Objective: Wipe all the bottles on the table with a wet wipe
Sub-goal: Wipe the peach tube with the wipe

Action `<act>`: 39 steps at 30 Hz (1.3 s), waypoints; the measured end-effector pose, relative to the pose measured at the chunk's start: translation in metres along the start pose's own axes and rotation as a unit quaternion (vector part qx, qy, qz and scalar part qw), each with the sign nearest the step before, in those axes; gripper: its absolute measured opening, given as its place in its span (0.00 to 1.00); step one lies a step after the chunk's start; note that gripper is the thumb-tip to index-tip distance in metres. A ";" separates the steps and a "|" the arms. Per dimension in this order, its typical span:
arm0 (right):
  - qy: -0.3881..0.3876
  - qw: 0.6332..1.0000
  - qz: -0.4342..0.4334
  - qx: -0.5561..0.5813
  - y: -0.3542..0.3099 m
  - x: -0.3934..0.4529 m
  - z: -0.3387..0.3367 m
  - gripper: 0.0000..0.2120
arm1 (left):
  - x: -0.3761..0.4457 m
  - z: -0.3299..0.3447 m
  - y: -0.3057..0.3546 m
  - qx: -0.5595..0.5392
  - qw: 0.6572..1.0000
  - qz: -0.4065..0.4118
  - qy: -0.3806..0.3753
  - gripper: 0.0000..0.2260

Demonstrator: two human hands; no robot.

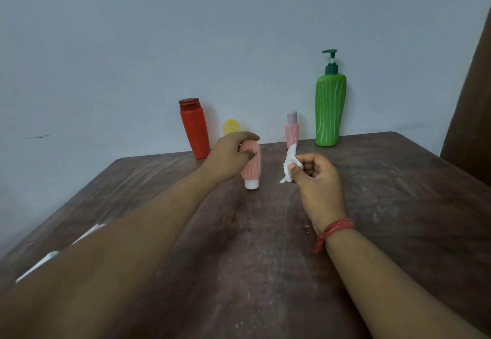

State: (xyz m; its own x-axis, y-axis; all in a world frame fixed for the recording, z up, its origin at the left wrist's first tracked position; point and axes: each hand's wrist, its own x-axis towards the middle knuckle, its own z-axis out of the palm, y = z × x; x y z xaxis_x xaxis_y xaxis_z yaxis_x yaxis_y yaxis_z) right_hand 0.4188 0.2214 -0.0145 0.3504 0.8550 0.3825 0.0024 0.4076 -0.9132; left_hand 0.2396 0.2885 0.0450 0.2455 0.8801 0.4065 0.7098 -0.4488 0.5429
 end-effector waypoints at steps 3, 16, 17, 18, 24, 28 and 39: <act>-0.037 0.999 -0.013 -0.030 -0.007 -0.007 0.002 0.06 | -0.052 -0.023 0.011 -0.043 0.999 -0.025 -0.017 0.18; -0.170 0.980 -0.057 -0.085 -0.023 -0.042 0.018 0.10 | -0.136 -0.015 -0.021 -0.367 0.904 -0.197 0.099 0.08; -0.193 0.975 -0.058 -0.093 -0.023 -0.045 0.023 0.10 | -0.135 -0.015 -0.022 -0.386 0.893 -0.203 0.113 0.08; -0.216 0.969 -0.060 -0.104 -0.023 -0.048 0.028 0.11 | -0.134 -0.015 -0.023 -0.400 0.884 -0.209 0.126 0.08; -0.288 0.937 -0.072 -0.183 -0.018 -0.063 0.044 0.08 | -0.126 -0.005 -0.027 -0.456 0.838 -0.246 0.171 0.13; -0.265 0.949 -0.063 -0.160 -0.021 -0.063 0.043 0.08 | -0.126 0.003 -0.028 -0.524 0.812 -0.246 0.079 0.12; -0.123 0.979 -0.079 -0.145 -0.016 -0.046 0.031 0.09 | -0.132 0.001 -0.015 -0.481 0.859 -0.175 -0.005 0.13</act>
State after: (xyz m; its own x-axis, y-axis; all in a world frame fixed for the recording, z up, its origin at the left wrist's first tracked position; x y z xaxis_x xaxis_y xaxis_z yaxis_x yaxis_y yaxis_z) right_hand 0.3739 0.1856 -0.0131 0.0879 0.8547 0.5117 0.3162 0.4632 -0.8280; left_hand 0.1966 0.1789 -0.0176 0.1376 0.9864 0.0898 -0.1307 -0.0718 0.9888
